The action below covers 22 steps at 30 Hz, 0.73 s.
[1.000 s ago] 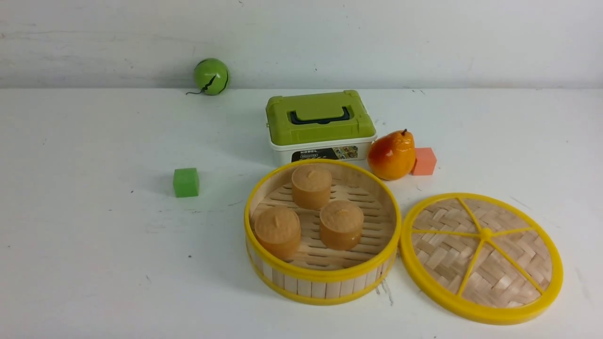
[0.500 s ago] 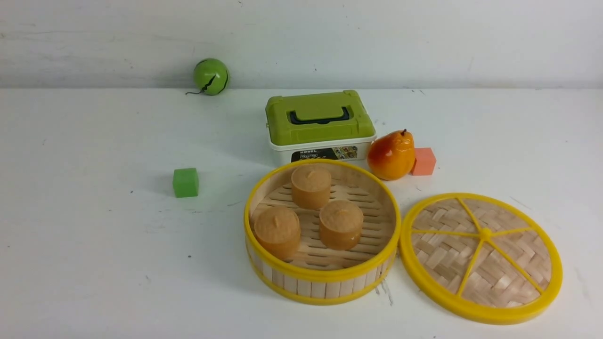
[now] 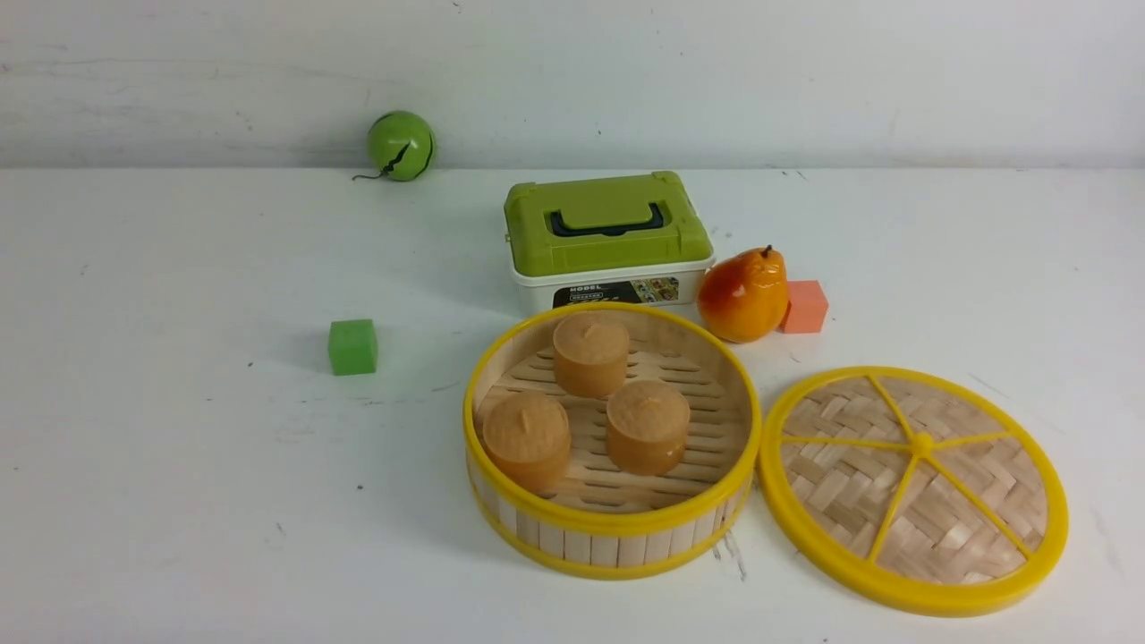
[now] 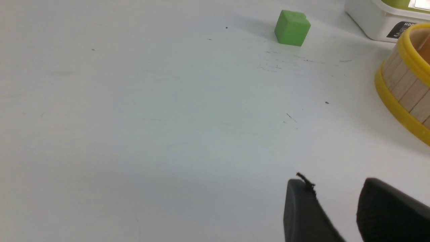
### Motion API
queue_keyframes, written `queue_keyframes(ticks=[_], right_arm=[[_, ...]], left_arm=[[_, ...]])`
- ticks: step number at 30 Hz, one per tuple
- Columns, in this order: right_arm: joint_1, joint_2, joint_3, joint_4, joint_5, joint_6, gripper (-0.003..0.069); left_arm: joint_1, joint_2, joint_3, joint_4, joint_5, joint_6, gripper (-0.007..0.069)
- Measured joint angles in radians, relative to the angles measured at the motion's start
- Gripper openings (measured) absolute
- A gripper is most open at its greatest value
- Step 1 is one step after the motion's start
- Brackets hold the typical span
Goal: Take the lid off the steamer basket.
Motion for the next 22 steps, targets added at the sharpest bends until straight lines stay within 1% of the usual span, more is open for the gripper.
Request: queue_keyframes(ticks=[22], right_arm=[[0.000,0.000,0.000,0.000,0.000,0.000,0.0071]], left_arm=[[0.000,0.000,0.000,0.000,0.000,0.000,0.0239]])
